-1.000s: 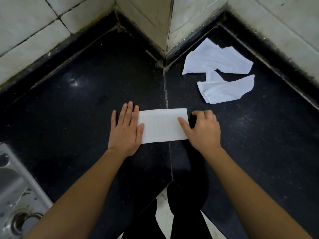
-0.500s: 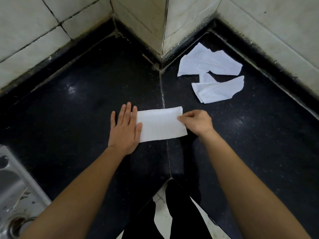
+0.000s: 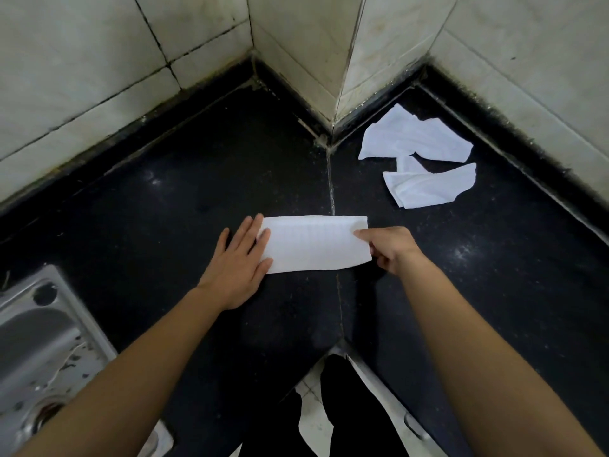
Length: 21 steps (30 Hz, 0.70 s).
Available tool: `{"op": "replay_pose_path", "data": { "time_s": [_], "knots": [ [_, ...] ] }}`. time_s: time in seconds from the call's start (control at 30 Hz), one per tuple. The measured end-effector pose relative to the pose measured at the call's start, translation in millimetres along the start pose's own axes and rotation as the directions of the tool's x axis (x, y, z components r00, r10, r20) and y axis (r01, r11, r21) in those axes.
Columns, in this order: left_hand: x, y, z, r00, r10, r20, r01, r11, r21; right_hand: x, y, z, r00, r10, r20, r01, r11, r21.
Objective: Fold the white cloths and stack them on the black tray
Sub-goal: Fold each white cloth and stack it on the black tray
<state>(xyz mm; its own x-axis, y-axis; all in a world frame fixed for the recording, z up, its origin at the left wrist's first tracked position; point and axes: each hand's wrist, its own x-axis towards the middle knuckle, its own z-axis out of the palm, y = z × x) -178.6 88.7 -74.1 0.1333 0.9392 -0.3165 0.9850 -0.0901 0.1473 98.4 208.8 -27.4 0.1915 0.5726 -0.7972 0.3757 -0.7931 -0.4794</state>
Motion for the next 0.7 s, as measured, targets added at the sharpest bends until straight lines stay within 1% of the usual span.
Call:
{"op": "replay_pose_path", "data": {
  "time_s": [0.07, 0.17, 0.27, 0.37, 0.47, 0.53, 0.6, 0.7],
  "knots": [
    [-0.5, -3.8, 1.2, 0.998, 0.02, 0.059, -0.024, 0.998, 0.062, -3.8, -2.0, -3.2, 0.997, 0.064, 0.053, -0.063, 0.998, -0.023],
    [3.5, -4.9, 1.7, 0.997, 0.021, 0.079, -0.026, 0.998, 0.058, -5.7, -2.4, -10.7, 0.988, 0.119, 0.102, -0.118, 0.993, -0.016],
    [3.1, -5.3, 1.9, 0.997, 0.022, 0.075, -0.026, 0.998, 0.051, -6.3, 1.0, -13.9, 0.989, 0.109, 0.102, -0.107, 0.994, -0.024],
    [-1.1, -3.3, -0.2, 0.999, -0.013, 0.04, 0.014, 1.0, -0.008, -11.2, 2.9, -9.9, 0.999, -0.002, 0.04, 0.002, 1.0, 0.01],
    [-5.7, -8.6, -2.7, 0.985, -0.154, -0.073, 0.145, 0.983, -0.115, -19.1, -1.3, 3.2, 0.98, -0.184, -0.071, 0.189, 0.979, 0.073],
    [-8.8, -19.7, -2.9, 0.956, -0.271, -0.108, 0.251, 0.953, -0.172, -24.0, -7.2, 17.8, 0.948, -0.296, -0.113, 0.304, 0.951, 0.058],
    [-10.8, -32.4, -3.3, 0.942, -0.33, -0.059, 0.311, 0.926, -0.216, -32.2, -13.4, 39.3, 0.919, -0.384, -0.092, 0.387, 0.922, 0.021],
    [-10.9, -42.5, -7.4, 0.952, -0.305, -0.01, 0.295, 0.93, -0.218, -46.5, -20.3, 80.6, 0.882, -0.471, -0.009, 0.466, 0.875, -0.129]
  ]
}}
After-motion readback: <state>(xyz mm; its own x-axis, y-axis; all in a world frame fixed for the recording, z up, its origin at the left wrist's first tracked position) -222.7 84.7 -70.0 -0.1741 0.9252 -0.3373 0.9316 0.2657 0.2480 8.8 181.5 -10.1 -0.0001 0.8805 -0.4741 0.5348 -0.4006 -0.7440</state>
